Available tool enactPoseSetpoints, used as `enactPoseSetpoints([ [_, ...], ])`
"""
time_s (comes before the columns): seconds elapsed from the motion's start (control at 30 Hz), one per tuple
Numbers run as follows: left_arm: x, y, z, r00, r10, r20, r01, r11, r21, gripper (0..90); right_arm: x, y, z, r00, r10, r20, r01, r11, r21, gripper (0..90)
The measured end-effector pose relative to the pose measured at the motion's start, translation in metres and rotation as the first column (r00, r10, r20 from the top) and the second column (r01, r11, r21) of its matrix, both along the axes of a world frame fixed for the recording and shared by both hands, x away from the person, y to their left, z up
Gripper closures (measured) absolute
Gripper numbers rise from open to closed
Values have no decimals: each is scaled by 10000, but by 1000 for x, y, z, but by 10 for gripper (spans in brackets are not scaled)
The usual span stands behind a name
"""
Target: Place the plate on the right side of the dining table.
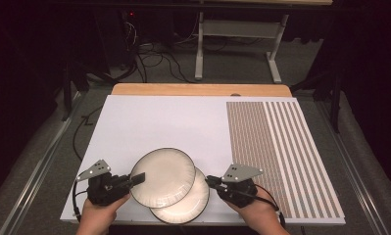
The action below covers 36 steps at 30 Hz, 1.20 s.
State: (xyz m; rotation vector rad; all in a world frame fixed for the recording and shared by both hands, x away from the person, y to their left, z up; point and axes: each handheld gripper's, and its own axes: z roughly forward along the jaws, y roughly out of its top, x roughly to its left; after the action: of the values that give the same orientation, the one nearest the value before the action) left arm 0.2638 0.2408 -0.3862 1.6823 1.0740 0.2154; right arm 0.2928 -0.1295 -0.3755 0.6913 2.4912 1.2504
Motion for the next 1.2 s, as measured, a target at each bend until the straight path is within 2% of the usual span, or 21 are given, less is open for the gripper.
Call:
enactPoseSetpoints([
  [0.03,0,0,0,10000,0,0,0,10000,0,800,0,0,0,10000,0,0,0,10000,0,857],
  [0.1,-1,1,3,9995,140,296,-146,9997,213,800,0,-11,4,9994,-335,76,333,9992,240,828],
  [0.23,-1,3,3,9988,210,435,-220,9995,230,800,2,-23,8,9981,-574,204,565,9976,405,805],
  [0.4,-2,7,5,9960,384,810,-410,9987,306,800,4,-42,13,9936,-1077,325,1050,9916,760,744],
  [0.77,-4,20,9,9877,763,1362,-800,9965,222,799,3,-71,19,9786,-2014,430,1941,9717,1345,590],
  [0.9,-4,23,11,9848,776,1554,-839,9959,342,799,3,-79,18,9714,-2273,681,2159,9658,1439,430],
  [1.03,-6,20,12,9817,658,1788,-769,9955,557,798,4,-86,16,9609,-2679,706,2521,9512,1778,159],
  [1.07,-7,18,14,9799,551,1918,-710,9945,773,798,5,-88,15,9590,-2716,807,2538,9501,1815,110],
  [1.13,-7,17,14,9785,475,2009,-665,9938,887,798,6,-90,14,9530,-2884,926,2683,9457,1836,6],
  [1.2,-7,17,14,9785,455,2013,-644,9940,881,798,6,-92,12,9474,-3049,974,2833,9404,1882,6],
])
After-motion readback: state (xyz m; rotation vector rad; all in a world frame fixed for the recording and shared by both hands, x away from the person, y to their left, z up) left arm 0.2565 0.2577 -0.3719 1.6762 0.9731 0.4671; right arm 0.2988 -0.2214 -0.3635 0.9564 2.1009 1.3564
